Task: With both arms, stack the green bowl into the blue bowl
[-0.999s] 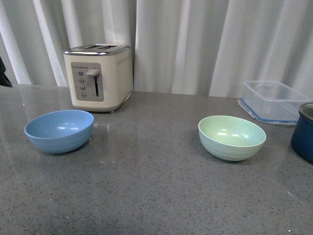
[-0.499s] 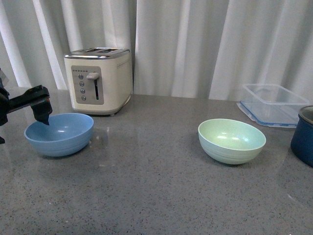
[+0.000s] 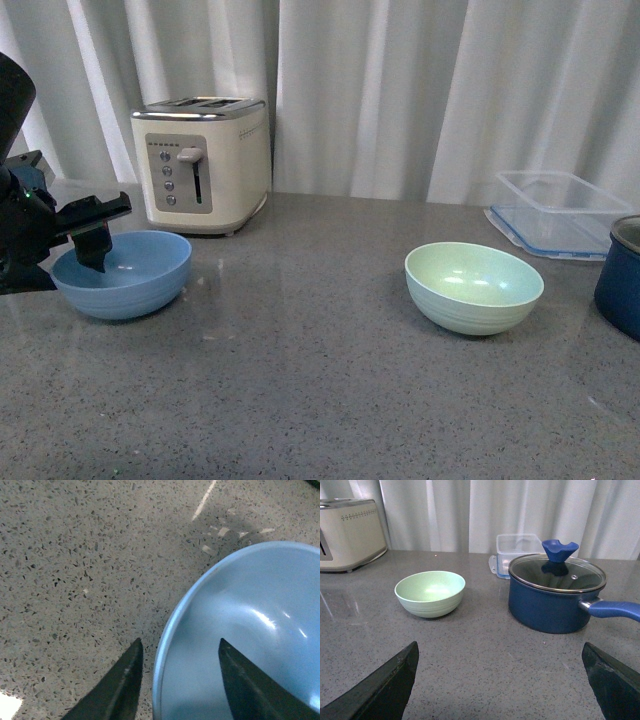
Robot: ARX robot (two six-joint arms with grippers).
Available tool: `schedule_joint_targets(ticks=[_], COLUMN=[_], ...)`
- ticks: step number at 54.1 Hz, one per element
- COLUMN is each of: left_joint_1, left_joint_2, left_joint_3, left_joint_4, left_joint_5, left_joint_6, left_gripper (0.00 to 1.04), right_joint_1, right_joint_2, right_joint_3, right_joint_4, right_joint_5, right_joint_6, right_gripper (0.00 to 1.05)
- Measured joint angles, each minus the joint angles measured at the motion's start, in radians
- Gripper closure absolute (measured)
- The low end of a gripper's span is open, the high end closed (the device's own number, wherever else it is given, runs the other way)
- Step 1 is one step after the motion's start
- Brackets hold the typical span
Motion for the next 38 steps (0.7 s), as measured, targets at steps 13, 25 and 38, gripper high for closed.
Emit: schedule_joint_targets(ticks=[13, 25, 38], left_joint_1=[-0.005, -0.031, -0.135], left_joint_2=[-0.002, -0.044, -0.093], left_joint_3=[0.000, 0.000, 0.046], left_joint_4=[-0.011, -0.018, -0.020], left_joint_5=[0.010, 0.049, 0.061], left_joint_6=[0.001, -0.006, -0.014], left_gripper=[1.01, 1.01, 1.01], right_joint_1=[0.000, 0.000, 0.000], right_joint_2=[0.000, 0.000, 0.000], right_joint_3=[0.000, 0.000, 0.000], right_joint_4=[0.000, 0.000, 0.000], right_joint_5=[0.000, 0.000, 0.000], right_joint_6=[0.000, 0.000, 0.000], right_gripper=[0.10, 0.10, 0.10])
